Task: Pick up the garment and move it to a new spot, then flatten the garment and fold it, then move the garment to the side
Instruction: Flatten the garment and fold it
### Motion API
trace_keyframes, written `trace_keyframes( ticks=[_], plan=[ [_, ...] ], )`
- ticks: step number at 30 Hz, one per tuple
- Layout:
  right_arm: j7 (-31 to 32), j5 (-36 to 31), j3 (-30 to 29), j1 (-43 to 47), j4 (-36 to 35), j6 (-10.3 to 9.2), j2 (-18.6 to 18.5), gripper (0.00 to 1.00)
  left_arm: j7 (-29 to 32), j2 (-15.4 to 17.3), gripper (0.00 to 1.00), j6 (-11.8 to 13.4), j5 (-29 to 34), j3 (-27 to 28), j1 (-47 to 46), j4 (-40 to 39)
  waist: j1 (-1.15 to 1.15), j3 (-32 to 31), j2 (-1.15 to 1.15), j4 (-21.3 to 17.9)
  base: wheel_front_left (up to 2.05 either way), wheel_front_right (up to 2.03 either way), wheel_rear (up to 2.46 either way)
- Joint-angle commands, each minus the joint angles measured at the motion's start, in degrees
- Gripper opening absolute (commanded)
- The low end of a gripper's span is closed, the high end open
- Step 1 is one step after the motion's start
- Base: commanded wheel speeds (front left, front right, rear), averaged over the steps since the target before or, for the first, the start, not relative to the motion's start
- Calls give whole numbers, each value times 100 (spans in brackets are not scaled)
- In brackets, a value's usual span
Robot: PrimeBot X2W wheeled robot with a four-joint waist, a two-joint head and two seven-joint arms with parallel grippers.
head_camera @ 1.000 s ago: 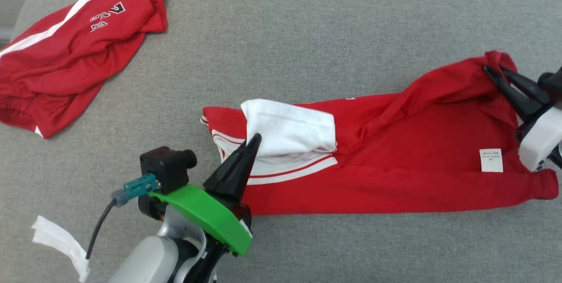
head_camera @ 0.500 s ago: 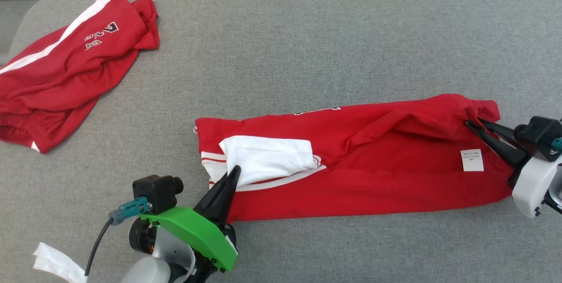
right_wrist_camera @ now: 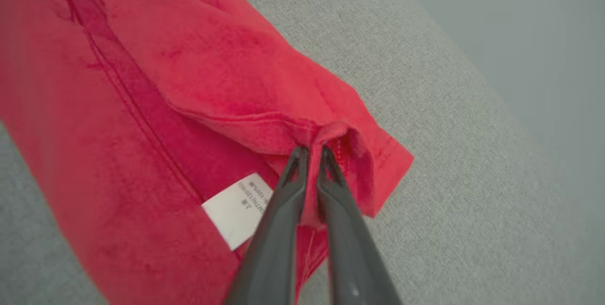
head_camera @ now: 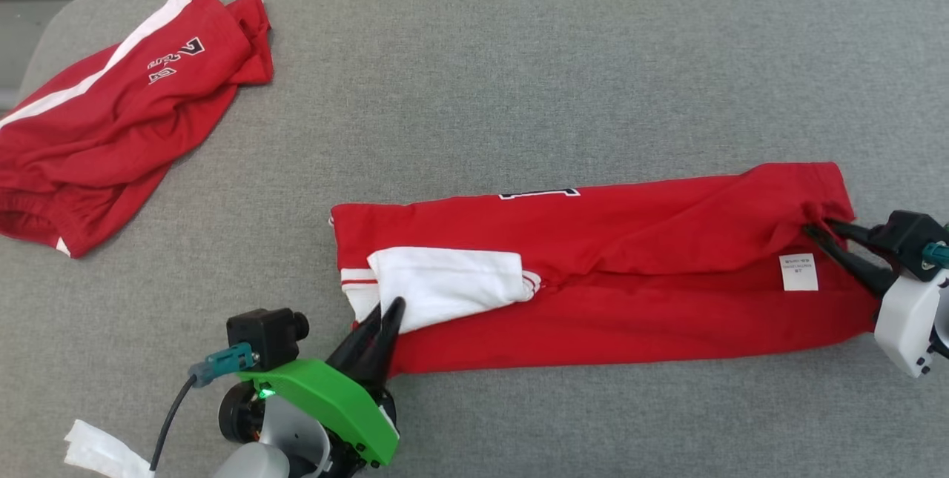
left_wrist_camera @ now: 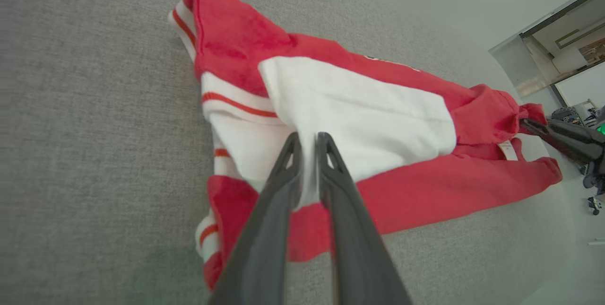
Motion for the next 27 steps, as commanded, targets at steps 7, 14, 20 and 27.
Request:
trace_keyframes(
  ticks=[7,14,20,27],
  plan=[
    [-16,648,279,0,7,-8,-268,100,-350,356,100,417,318,201,463,-22,0,-482,0,-274,0,0,0],
    [-15,1638,-881,587,290,-8,-216,100,-1590,327,100,796,691,608,1131,-375,0,-976,0,-564,0,0,0],
    [-17,1579,-2653,1885,973,-8,793,100,-1915,-12,100,965,1558,1044,1576,-516,0,-1298,0,-742,0,0,0],
    [-16,80,-4988,3377,776,-7,2279,100,-1912,-736,100,440,2756,1946,2148,-522,0,-1478,0,-785,0,0,0]
  ],
)
